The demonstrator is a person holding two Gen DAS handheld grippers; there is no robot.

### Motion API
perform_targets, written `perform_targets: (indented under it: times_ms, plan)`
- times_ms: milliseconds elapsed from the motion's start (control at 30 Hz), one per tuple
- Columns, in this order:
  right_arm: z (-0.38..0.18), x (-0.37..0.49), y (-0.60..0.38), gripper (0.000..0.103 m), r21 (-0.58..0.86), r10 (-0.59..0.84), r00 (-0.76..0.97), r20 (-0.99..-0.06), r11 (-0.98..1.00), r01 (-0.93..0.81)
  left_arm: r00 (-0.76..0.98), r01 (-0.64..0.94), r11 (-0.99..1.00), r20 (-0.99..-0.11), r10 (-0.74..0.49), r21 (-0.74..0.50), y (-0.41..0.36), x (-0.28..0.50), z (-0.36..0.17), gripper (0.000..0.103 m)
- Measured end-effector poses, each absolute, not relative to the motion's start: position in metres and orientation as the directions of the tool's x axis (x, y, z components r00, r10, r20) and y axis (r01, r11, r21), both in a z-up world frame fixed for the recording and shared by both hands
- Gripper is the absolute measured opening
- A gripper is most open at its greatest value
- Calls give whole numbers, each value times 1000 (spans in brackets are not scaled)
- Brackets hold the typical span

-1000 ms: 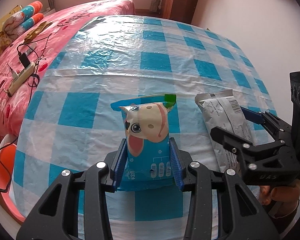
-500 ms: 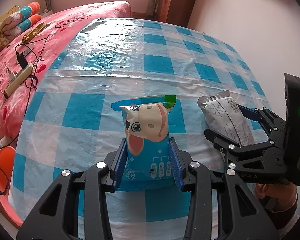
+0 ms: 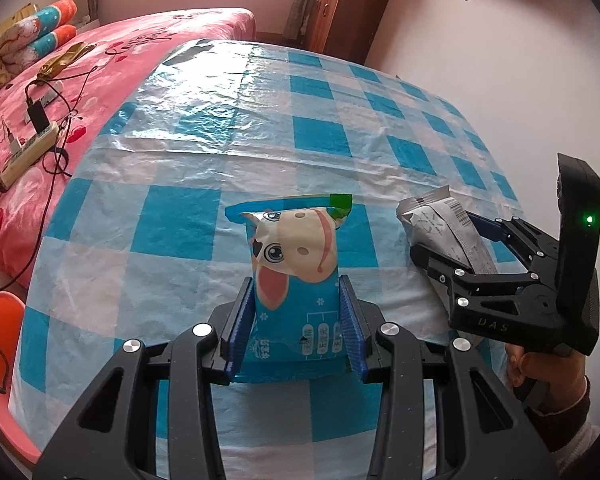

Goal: Collect trash
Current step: 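Carry the dog snack bag and white packet in both grippers toward the orange bucket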

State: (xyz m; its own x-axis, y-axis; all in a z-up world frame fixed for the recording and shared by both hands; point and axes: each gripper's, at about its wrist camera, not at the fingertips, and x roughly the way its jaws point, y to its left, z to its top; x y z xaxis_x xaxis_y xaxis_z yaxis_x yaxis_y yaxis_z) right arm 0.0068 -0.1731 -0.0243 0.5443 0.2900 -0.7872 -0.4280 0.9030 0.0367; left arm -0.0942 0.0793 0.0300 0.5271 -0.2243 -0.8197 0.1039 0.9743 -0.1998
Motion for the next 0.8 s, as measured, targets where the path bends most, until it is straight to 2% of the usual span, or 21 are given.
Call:
perform_targets:
  times_ms: [467,800]
  plan:
    - [-21,6,-177,77,47,280,572,-771,921,-387,554,95,962,-789,-265,-256,108,-103,28,42]
    - [-16,3,-182,76,128,321,568,-758,927,-353,577,95,956,-767,-281,-279,128,-108,31,41]
